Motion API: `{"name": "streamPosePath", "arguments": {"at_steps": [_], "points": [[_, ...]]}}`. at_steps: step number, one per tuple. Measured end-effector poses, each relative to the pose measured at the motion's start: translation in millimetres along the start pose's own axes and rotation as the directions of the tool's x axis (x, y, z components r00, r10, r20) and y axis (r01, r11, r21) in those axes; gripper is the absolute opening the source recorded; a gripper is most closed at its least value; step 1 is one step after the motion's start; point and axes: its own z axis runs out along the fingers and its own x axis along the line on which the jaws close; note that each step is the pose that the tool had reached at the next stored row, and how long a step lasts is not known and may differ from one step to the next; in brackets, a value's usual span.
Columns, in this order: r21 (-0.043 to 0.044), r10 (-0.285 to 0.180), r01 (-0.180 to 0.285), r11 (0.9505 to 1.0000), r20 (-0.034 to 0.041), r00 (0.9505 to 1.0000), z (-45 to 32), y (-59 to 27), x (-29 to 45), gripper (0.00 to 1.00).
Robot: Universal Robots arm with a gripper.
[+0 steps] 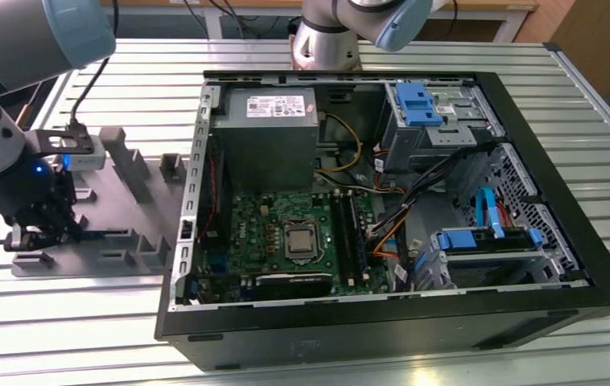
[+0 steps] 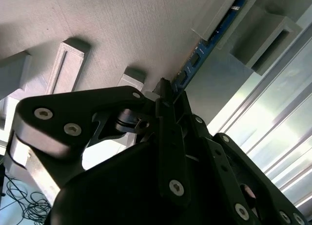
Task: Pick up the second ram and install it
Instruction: 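Pick up the second ram and move it above second insertion slot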
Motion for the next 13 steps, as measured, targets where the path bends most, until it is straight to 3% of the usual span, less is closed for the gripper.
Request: {"name": "streamPosePath", "arguments": {"at_steps": [6,8,9,13], "points": [[0.0000,0.000,0.000,1.0000,0.0000,1.0000,0.2,0.0,0.0,0.22],[0.0000,0.000,0.000,1.0000,0.0000,1.0000,0.2,0.0,0.0,0.20],[0.0000,0.000,0.000,1.0000,0.0000,1.0000,0.2,0.0,0.0,0.14],[0.0000,0.000,0.000,1.0000,0.0000,1.0000,0.2,0.0,0.0,0.14]]}}
